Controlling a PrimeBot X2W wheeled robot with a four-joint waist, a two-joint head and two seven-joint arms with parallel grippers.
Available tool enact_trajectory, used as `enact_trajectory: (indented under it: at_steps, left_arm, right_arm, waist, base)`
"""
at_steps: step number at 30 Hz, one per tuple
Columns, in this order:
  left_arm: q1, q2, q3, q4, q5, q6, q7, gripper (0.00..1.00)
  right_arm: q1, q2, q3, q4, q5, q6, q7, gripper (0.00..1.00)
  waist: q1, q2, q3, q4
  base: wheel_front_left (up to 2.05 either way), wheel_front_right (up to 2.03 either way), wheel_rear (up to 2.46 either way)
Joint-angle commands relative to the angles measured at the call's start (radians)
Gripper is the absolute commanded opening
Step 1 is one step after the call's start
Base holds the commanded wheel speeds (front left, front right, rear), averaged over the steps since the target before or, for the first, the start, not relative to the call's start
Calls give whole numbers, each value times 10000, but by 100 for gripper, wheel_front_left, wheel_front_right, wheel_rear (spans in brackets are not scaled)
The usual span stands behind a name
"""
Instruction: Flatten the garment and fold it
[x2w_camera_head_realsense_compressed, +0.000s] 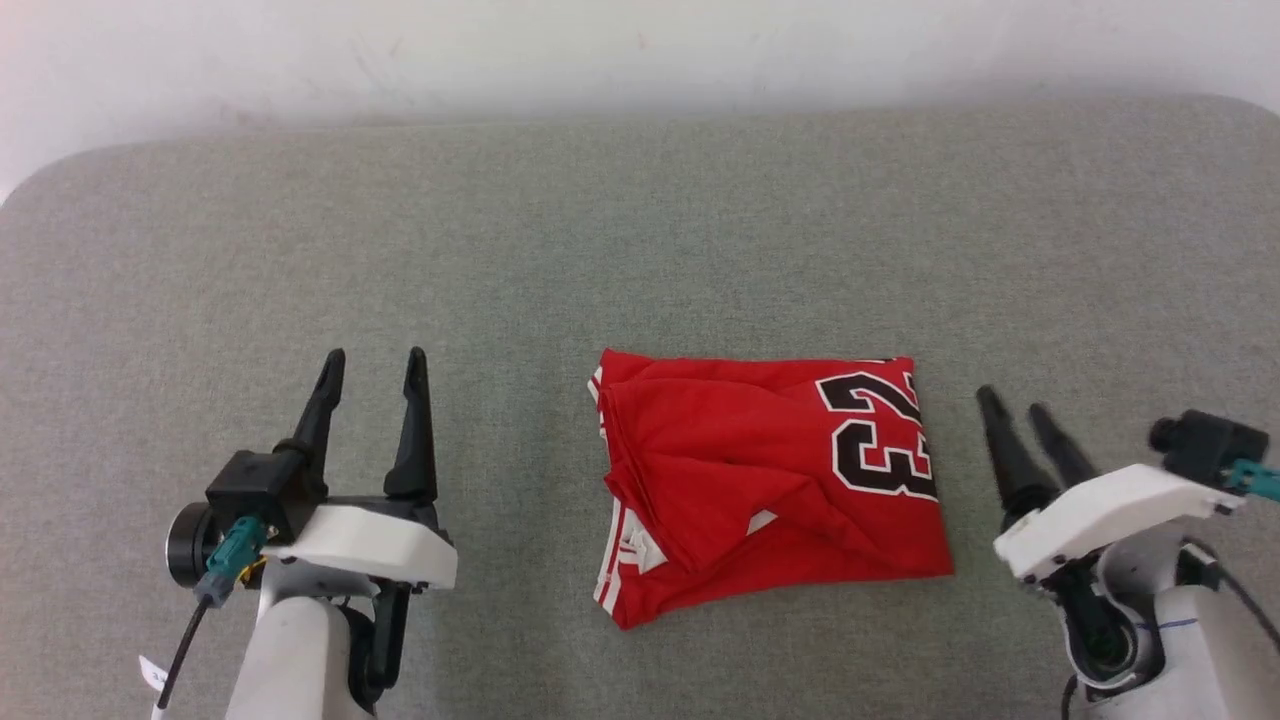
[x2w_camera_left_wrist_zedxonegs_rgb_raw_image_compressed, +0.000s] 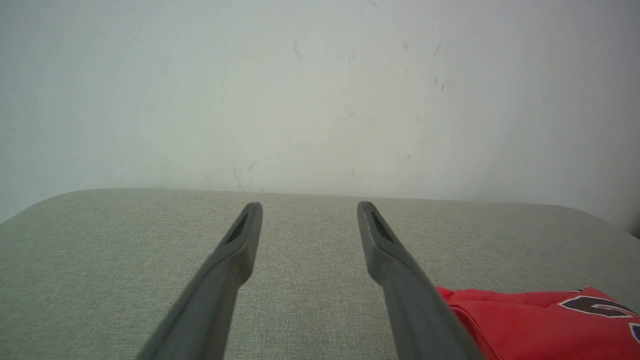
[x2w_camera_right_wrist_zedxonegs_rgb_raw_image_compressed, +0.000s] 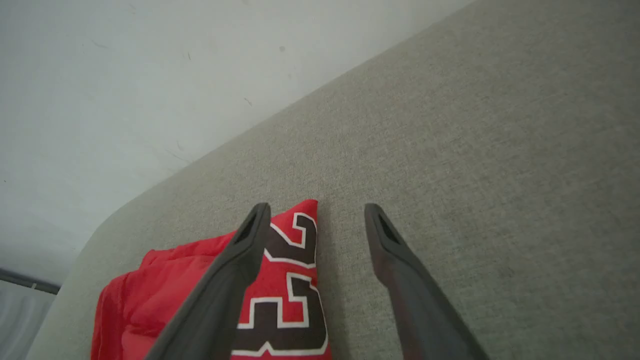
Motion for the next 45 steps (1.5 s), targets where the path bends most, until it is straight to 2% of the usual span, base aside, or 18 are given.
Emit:
enact_trajectory:
  at_steps: [1, 7, 15, 16, 17, 19, 20, 27, 30, 32, 35, 38, 42, 45]
  left_arm:
    - [7, -20, -16, -33, 46, -36, -45, 100]
    - [-52, -20, -46, 13, 52, -39, -45, 100]
    - [-105, -20, -105, 43, -14, -13, -45, 100]
    - [-107, -20, -107, 53, -23, -13, -45, 100]
    - [-109, -20, -105, 65, -32, -13, -45, 100]
    - [-104, -20, -91, 86, -49, -14, -45, 100]
    - [-84, -20, -93, 73, -57, -1, -45, 100]
    - [33, -20, -29, 32, -60, 101, -45, 100]
    - [50, -20, -13, -50, -58, 154, -45, 100]
    - [99, -13, 37, -105, -1, 185, -45, 100]
    - [209, 8, 144, -255, 130, 268, -45, 100]
    - [250, 17, 266, -399, 135, 317, -45, 100]
    - [181, 7, 268, -670, 142, 383, -45, 100]
    - [31, 7, 239, -858, 227, 385, -45, 100]
  right_arm:
    - [-186, 20, 145, 225, 315, -9, 259, 100]
    - [-789, 20, 908, 1479, 1320, -9, 1664, 100]
    - [-1520, 20, 1281, 2891, 831, -9, 3202, 100]
    - [-1596, 20, 1328, 3025, 709, -9, 3430, 96]
    - [-1657, 20, 1356, 3126, 583, -9, 3638, 48]
    - [-1749, 20, 1354, 3176, 267, -9, 3907, 24]
    - [-1776, 20, 1325, 3138, 103, -9, 3989, 0]
    - [-1734, 20, 1219, 2109, -1322, -9, 4470, 0]
    - [-1805, 20, 1704, 1152, -2781, -9, 4853, 0]
    - [-1928, -142, 2403, 455, -3894, -9, 5210, 0]
    - [-2304, -1016, 4054, -409, -4811, -9, 5507, 0]
    - [-2861, -2123, 5268, -737, -5293, -9, 5566, 0]
    - [-3643, -3221, 5886, -610, -5574, -9, 5250, 0]
    - [-4134, -3723, 5895, -228, -5681, -9, 4815, 0]
  waist:
    - [1, 0, 51, 43]
    - [1, 0, 188, 182]
    - [1, 0, 284, 390]
    - [1, 0, 290, 415]
    - [1, 0, 293, 439]
    - [1, 0, 296, 472]
    - [1, 0, 292, 478]
    - [1, 0, 224, 293]
    - [1, 0, 229, 45]
    - [1, 0, 225, -230]
    - [1, 0, 290, -790]
    - [1, 0, 418, -1411]
    - [1, 0, 704, -2192]
    - [1, 0, 1012, -2720]
  base:
    - [0, 0, 0]
    - [0, 0, 0]
    - [0, 0, 0]
    - [0, 0, 0]
    - [0, 0, 0]
    - [0, 0, 0]
    - [0, 0, 0]
    - [0, 0, 0]
    - [0, 0, 0]
    - [0, 0, 0]
    - [0, 0, 0]
    - [0, 0, 0]
    - [0, 0, 0]
    - [0, 0, 0]
